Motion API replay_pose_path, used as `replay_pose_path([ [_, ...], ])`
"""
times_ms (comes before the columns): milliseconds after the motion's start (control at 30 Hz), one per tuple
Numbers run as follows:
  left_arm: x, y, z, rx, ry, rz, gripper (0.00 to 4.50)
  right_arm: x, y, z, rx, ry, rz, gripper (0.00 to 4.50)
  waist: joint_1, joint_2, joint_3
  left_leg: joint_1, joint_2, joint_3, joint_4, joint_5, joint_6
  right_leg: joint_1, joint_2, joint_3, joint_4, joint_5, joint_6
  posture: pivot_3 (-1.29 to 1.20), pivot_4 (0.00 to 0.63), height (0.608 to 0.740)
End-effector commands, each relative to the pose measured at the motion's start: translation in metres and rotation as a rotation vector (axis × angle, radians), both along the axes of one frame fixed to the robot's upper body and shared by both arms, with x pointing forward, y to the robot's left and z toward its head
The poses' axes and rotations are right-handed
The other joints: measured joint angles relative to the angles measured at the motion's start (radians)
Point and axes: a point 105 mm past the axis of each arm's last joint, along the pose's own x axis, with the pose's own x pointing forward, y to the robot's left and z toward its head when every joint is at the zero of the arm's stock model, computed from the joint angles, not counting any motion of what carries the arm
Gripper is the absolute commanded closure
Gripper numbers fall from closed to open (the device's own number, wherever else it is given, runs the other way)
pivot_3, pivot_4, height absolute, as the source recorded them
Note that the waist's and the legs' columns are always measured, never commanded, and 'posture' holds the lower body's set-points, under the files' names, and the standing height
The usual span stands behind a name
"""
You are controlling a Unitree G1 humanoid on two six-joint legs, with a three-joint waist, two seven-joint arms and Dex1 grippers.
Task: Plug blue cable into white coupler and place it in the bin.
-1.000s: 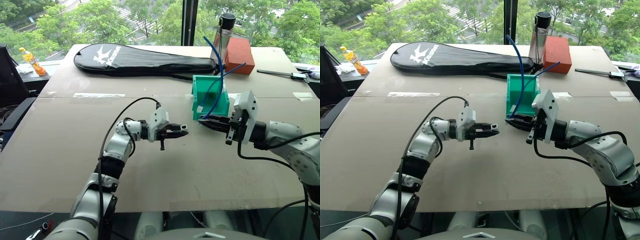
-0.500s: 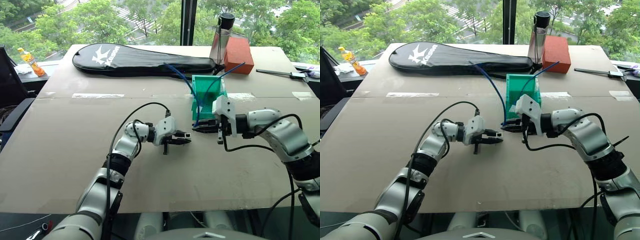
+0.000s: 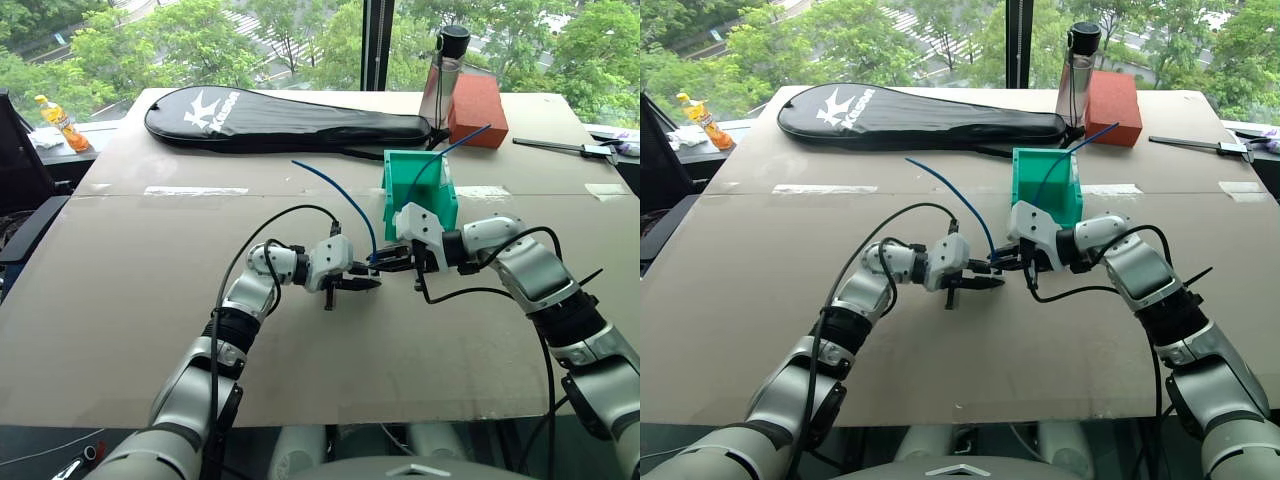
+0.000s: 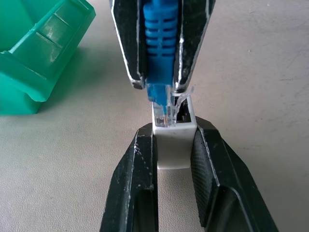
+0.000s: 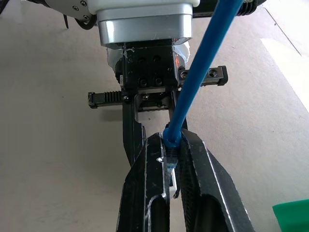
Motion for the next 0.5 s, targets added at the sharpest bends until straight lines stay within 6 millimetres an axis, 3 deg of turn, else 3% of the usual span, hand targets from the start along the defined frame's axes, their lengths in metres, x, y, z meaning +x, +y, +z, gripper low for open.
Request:
replay_pose_path([
  [33, -0.0028, 0.0012, 0.0000, 0.014, -0.009, -0.014, 4.16, 0.0005, -0.0031, 0.0004, -0.032, -0.024, 0.025, 4.50, 0.000, 0.000, 0.000, 0.000, 0.000, 0.000, 0.000, 0.000, 0.000, 0.000, 0.000, 0.000, 0.000, 0.000, 0.000, 0.00, 0.150, 0.740],
  [500, 0.0003, -0.0002, 0.0022, 0.005, -0.011, -0.005, 4.16, -0.0039, -0.0077, -0.0074, -0.083, 0.002, 0.052, 4.50, 0.000, 0.000, 0.000, 0.000, 0.000, 0.000, 0.000, 0.000, 0.000, 0.000, 0.000, 0.000, 0.000, 0.000, 0.000, 0.00, 0.150, 0.740],
])
